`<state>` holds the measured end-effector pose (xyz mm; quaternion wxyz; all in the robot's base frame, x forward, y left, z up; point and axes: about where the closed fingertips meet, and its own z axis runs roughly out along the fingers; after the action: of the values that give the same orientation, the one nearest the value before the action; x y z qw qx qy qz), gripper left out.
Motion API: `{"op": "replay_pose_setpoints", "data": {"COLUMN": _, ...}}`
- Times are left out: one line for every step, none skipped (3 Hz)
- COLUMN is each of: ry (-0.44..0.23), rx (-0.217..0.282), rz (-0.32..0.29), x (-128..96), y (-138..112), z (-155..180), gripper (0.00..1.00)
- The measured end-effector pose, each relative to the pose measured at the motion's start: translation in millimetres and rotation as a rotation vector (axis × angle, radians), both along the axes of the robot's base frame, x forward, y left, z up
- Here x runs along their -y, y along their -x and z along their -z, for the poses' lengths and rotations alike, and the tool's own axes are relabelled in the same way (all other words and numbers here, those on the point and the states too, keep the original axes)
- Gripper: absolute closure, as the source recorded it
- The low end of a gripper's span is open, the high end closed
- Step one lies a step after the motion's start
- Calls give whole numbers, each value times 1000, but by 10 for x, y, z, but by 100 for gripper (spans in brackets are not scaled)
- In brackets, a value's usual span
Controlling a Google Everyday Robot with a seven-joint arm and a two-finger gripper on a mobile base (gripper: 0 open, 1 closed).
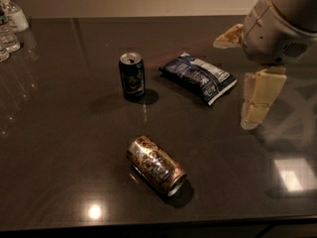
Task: Place orange can upright
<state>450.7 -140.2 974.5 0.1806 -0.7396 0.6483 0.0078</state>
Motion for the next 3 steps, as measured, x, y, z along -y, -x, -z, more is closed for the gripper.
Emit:
{"op": "replay_pose_setpoints", "data": {"ry": -28, "rx": 39, "rz": -203, "x": -408, "y": 36, "z": 44, "gripper": 0}}
{"op": "replay_pose_setpoints", "data": {"ry": -37, "rx": 73, "rz": -425, "x": -746, "y": 148, "z": 104, "gripper": 0}}
{"op": "replay_pose_setpoints", "data": {"ry": -12, "rx": 106, "rz": -636, "x": -975, "y": 308, "z": 195, "gripper": 0}}
